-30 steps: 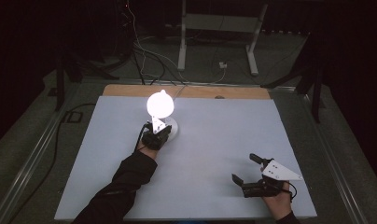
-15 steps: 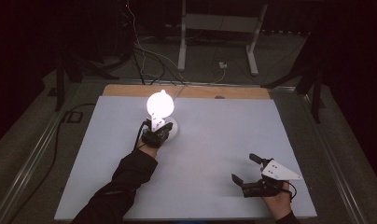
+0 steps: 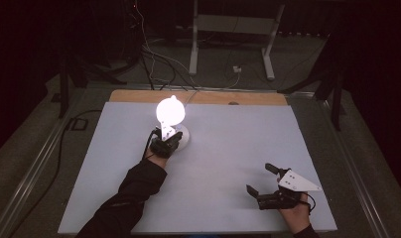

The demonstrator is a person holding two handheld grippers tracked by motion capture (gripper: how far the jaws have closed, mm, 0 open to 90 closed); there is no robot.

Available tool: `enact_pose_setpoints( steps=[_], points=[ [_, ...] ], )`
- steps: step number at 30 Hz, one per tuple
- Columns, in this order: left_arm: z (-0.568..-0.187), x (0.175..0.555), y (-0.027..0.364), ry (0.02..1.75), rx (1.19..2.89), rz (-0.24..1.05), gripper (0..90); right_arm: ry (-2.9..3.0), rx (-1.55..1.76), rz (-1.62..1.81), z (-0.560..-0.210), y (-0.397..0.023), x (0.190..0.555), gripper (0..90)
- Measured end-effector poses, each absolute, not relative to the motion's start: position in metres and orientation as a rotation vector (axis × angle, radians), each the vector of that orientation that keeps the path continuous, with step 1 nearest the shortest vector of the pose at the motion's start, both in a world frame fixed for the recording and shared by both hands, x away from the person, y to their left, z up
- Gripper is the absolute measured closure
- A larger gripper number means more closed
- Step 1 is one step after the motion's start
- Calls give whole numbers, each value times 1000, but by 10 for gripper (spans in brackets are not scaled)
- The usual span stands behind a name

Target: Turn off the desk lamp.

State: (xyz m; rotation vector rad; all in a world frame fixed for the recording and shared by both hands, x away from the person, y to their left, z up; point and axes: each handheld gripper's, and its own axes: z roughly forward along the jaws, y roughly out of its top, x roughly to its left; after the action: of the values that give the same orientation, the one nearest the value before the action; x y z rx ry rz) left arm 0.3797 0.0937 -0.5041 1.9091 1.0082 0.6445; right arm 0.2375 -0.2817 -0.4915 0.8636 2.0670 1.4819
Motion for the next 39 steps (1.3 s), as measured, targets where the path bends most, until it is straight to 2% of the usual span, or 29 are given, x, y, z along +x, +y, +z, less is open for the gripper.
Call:
enact_pose_setpoints(
  steps=[30,39],
  points=[
    [-521,384,95,1024,1942,642,900,2071,870,1480,-492,-282,238,0],
    [-523,383,92,968,1977,713,900,2073,873,1475,-493,-281,238,0]
  ],
)
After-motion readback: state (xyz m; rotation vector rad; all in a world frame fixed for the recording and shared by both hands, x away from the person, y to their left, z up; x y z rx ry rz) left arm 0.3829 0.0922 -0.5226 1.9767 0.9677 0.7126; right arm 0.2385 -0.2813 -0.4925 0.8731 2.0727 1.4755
